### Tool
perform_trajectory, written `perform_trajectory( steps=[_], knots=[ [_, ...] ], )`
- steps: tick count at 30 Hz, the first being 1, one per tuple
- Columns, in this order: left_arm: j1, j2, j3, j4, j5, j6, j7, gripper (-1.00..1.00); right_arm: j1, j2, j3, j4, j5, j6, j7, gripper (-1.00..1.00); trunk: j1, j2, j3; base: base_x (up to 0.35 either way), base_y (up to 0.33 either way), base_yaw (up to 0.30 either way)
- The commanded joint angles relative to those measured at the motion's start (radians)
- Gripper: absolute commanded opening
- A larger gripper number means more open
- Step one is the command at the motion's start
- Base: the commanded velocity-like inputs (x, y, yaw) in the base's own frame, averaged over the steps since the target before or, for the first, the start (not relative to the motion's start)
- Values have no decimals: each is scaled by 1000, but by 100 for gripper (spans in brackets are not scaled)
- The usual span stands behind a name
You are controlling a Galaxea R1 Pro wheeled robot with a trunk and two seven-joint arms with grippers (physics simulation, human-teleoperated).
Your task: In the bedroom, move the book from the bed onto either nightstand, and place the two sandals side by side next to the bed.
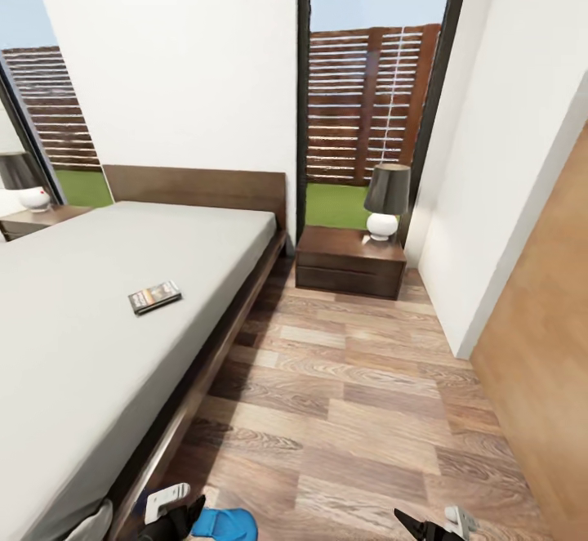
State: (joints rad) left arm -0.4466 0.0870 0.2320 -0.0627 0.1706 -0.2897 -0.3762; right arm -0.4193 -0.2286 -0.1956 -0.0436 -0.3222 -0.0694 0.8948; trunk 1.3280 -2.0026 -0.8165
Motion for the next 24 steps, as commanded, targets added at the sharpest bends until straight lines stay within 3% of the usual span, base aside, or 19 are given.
perform_trajectory(
  steps=[1,24],
  knots=[
    [-1,0,0,1,10,0,-7,100,-1,0,-5,2,6,-6,3,100,0,0,-1,0,0,-267],
    [0,0,0,1,10,0,-7,100,-1,0,-5,1,6,-6,3,100,0,0,-1,0,0,-261]
  ],
)
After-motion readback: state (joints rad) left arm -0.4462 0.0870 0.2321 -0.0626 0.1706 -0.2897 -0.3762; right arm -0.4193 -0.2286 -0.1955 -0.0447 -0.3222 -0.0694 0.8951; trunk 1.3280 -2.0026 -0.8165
